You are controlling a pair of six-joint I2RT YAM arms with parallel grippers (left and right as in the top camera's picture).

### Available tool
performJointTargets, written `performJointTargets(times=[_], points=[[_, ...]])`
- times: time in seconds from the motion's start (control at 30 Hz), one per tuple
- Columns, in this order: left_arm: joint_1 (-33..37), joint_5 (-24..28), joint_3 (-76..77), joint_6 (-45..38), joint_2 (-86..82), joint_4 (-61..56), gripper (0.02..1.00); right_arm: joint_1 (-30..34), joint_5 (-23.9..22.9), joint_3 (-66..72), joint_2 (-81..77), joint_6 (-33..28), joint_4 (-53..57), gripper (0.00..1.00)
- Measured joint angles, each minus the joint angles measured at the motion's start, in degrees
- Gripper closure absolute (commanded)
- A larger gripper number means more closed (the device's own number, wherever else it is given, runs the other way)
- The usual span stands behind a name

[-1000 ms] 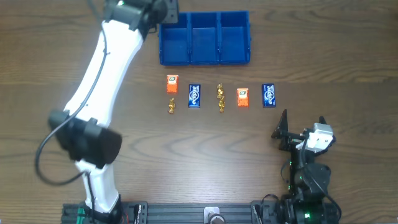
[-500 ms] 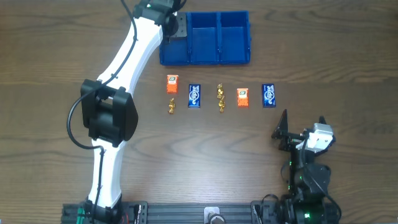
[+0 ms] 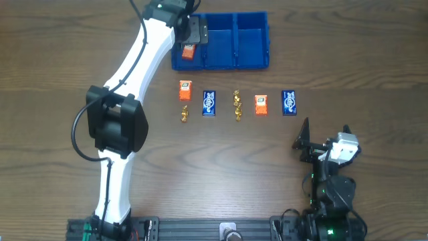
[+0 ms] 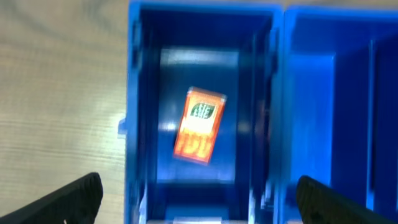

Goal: Sort Candies Into Trays

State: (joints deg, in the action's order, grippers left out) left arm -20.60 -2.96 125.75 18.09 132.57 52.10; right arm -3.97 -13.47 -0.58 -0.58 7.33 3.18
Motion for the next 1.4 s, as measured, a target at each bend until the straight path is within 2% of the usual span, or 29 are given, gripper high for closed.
performJointTargets(times=[0.17,0.3,0.43,0.8,1.1,1.4], points=[[-1.2,-0.2,-0.7,1.5,-5.5,9.1,0.051,0.0,0.0,0.0,0.0,0.0,0.0,0.001],[-4.0,-1.3,-5.7,1.8,-15.3,10.7,0.053,0.0,0.0,0.0,0.0,0.0,0.0,0.001],[-5.9,-1.7,-13.0,1.7,-20.6,7.1,0.058,0.0,0.0,0.0,0.0,0.0,0.0,0.001],[-4.5,0.1,-32.5,1.6,-17.5,-4.3,0.071,0.0,0.0,0.0,0.0,0.0,0.0,0.001],[-4.2,1.7,-38.9,1.6,-17.5,-9.1,0.086,0.0,0.0,0.0,0.0,0.0,0.0,0.001],[-3.9,3.1,-39.1,1.4,-13.7,-11.9,0.106,0.0,0.0,0.0,0.0,0.0,0.0,0.001]])
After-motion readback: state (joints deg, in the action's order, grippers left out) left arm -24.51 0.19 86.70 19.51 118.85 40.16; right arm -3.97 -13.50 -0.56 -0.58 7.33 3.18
